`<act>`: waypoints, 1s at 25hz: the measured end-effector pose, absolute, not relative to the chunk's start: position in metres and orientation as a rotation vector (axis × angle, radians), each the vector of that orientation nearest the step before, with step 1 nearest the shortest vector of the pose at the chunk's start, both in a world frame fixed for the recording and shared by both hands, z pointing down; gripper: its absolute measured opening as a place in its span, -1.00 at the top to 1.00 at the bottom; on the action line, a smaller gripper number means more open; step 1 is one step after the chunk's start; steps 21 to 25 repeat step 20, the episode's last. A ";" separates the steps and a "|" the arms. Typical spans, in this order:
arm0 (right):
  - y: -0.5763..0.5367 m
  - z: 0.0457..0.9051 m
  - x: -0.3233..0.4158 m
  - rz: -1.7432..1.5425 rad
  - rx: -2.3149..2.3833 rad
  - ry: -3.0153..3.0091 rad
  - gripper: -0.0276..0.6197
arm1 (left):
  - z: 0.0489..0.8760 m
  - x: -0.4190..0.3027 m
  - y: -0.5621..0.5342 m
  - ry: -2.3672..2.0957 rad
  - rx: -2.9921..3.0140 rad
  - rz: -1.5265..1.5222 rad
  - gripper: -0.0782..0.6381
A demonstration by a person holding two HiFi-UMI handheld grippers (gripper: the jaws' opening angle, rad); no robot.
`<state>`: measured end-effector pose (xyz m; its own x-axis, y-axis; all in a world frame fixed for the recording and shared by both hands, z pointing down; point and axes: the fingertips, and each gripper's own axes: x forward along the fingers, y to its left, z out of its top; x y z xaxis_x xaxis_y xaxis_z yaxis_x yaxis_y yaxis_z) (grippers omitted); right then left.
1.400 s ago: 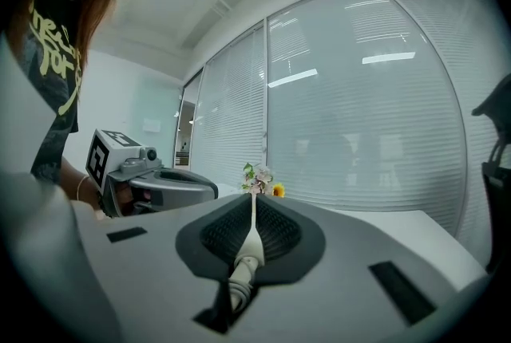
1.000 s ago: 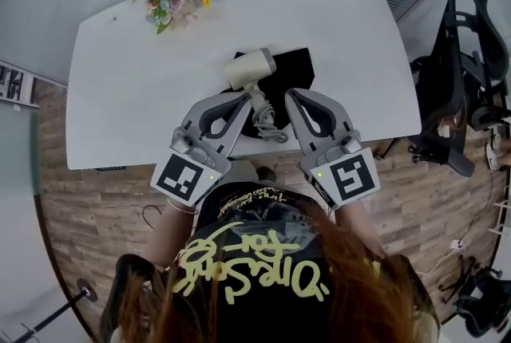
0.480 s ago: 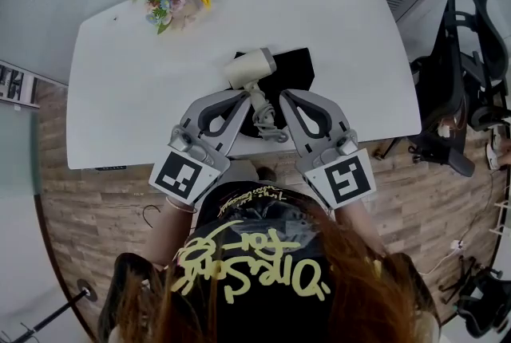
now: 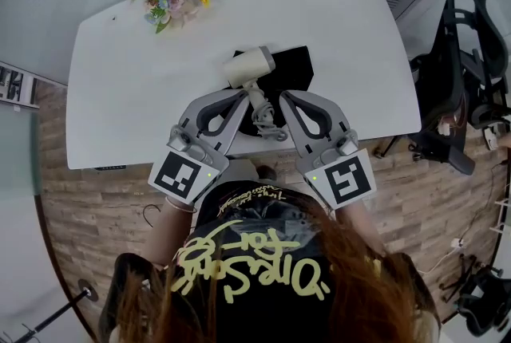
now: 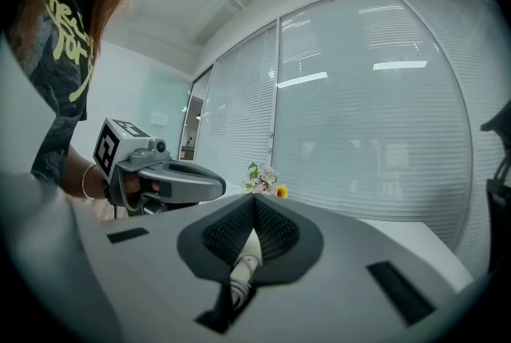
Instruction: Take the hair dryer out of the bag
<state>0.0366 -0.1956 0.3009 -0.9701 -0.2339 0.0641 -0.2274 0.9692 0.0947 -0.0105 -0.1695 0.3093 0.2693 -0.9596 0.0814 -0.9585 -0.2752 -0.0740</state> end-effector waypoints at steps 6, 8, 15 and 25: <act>-0.194 0.302 0.037 -0.126 0.355 -3.039 0.91 | 0.306 -0.012 -0.167 1.899 -2.493 -0.141 0.80; -0.194 0.303 0.037 -0.127 0.354 -3.038 0.91 | 0.306 -0.012 -0.167 1.902 -2.492 -0.140 0.80; -0.195 0.303 0.035 -0.121 0.357 -3.041 0.91 | 0.309 -0.014 -0.166 1.919 -2.490 -0.141 0.80; -0.194 0.304 0.033 -0.121 0.354 -3.032 0.91 | 0.307 -0.018 -0.166 1.921 -2.485 -0.139 0.80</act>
